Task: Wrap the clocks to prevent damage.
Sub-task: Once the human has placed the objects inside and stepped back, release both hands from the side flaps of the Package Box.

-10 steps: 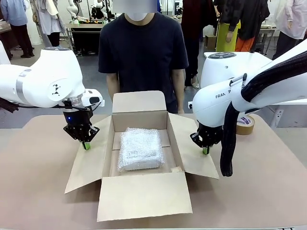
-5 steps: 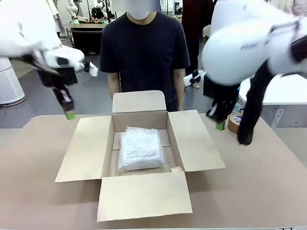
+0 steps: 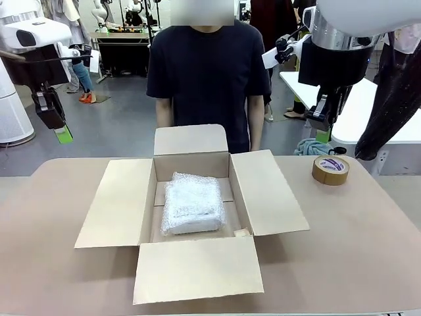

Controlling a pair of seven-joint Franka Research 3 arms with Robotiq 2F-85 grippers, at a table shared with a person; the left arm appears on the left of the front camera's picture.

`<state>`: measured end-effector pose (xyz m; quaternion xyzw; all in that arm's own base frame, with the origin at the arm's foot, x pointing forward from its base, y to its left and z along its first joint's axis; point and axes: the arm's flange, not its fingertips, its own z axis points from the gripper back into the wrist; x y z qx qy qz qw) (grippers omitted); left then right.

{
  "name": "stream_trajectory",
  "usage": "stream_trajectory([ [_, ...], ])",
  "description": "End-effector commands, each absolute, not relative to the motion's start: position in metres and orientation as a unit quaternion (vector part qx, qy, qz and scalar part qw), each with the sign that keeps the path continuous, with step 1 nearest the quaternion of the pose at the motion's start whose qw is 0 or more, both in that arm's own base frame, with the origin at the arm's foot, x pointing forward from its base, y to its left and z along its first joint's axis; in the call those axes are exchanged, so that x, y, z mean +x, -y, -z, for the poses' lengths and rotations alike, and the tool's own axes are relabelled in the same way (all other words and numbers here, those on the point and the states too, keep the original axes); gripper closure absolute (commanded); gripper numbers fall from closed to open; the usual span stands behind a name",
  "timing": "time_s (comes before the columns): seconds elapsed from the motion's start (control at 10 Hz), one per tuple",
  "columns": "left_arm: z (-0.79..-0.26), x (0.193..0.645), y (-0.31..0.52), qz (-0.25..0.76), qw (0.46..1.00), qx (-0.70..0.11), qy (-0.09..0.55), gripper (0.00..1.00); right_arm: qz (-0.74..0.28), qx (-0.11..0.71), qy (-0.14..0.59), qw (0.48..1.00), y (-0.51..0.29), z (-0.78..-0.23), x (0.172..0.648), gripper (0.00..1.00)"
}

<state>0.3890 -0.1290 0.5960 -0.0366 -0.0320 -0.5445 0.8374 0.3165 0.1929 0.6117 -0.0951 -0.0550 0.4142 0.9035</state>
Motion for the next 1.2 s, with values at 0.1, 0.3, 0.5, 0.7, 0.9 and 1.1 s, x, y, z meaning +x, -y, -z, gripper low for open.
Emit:
stream_trajectory([
  [0.1, -0.596, 0.389, 0.123, 0.605, 0.794, -0.051, 0.018, 1.00, -0.521, -0.036, 0.046, 0.851, -0.184, -0.606, 0.321, 0.99],
  [0.3, -0.607, 0.384, 0.101, 0.696, 0.713, -0.086, 0.017, 1.00, -0.593, 0.038, 0.049, 0.803, -0.149, -0.607, 0.334, 0.99],
  [0.5, -0.609, 0.394, 0.105, 0.709, 0.698, -0.101, 0.022, 1.00, -0.581, 0.044, 0.051, 0.811, -0.136, -0.598, 0.348, 0.99],
  [0.7, -0.603, 0.385, 0.102, 0.700, 0.710, -0.076, 0.024, 1.00, -0.580, 0.020, 0.065, 0.812, -0.153, -0.612, 0.337, 0.99],
  [0.9, -0.603, 0.385, 0.102, 0.700, 0.710, -0.076, 0.024, 1.00, -0.580, 0.020, 0.065, 0.812, -0.153, -0.612, 0.337, 0.99],
  [1.1, -0.603, 0.385, 0.102, 0.700, 0.710, -0.076, 0.024, 1.00, -0.580, 0.020, 0.065, 0.812, -0.153, -0.612, 0.337, 0.99],
])
